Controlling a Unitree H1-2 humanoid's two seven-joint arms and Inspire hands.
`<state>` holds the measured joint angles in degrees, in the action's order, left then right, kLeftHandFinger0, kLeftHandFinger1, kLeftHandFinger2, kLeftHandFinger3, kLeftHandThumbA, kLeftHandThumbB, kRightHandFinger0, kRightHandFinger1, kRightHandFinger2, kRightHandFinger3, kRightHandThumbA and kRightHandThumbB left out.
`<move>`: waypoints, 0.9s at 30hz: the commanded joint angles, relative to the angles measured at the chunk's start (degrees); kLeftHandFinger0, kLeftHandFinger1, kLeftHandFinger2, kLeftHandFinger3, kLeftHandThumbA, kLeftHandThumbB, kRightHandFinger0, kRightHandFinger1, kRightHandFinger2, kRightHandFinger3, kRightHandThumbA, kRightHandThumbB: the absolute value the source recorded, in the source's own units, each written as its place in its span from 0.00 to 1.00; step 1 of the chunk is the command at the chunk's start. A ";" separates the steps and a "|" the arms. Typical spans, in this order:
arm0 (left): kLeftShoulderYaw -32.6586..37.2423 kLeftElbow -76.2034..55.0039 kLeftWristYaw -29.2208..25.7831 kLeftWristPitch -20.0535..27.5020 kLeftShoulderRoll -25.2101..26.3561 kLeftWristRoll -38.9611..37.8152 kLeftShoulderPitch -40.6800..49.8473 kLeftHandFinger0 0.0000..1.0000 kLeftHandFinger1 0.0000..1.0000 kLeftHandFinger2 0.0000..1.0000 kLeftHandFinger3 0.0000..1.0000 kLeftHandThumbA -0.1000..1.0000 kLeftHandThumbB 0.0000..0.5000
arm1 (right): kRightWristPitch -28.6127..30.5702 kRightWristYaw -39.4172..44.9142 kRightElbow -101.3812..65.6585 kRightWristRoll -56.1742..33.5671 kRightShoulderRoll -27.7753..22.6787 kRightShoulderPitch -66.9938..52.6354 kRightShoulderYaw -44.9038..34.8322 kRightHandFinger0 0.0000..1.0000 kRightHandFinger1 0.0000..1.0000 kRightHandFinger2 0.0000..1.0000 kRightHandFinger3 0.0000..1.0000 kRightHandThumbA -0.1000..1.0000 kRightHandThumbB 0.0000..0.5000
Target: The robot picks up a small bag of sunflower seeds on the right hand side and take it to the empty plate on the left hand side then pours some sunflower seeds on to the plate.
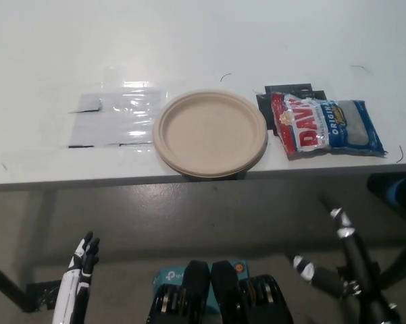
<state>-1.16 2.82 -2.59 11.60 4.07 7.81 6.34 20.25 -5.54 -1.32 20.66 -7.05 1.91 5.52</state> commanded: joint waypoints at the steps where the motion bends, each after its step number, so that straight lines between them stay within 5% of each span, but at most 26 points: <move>1: -0.42 -1.13 -0.88 2.84 0.32 0.20 -0.32 1.00 1.00 1.00 1.00 1.00 0.20 | -3.02 -0.32 -5.31 6.04 -2.15 4.28 -1.80 1.00 1.00 1.00 1.00 0.81 0.64; 9: -0.40 -0.49 -1.24 3.53 0.40 0.68 -0.07 1.00 1.00 1.00 1.00 1.00 0.21 | -8.05 0.07 -1.85 10.37 -5.54 12.07 -2.50 1.00 1.00 1.00 1.00 0.74 0.62; 27: -1.11 0.20 -0.88 3.71 0.01 -0.81 1.50 1.00 1.00 1.00 1.00 1.00 0.11 | -9.34 -3.43 13.20 17.08 -8.05 23.91 -0.70 1.00 1.00 1.00 1.00 0.63 0.66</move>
<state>-2.01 3.12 -2.92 12.81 4.05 7.52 7.24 11.25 -6.45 11.02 35.75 -13.49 22.80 4.55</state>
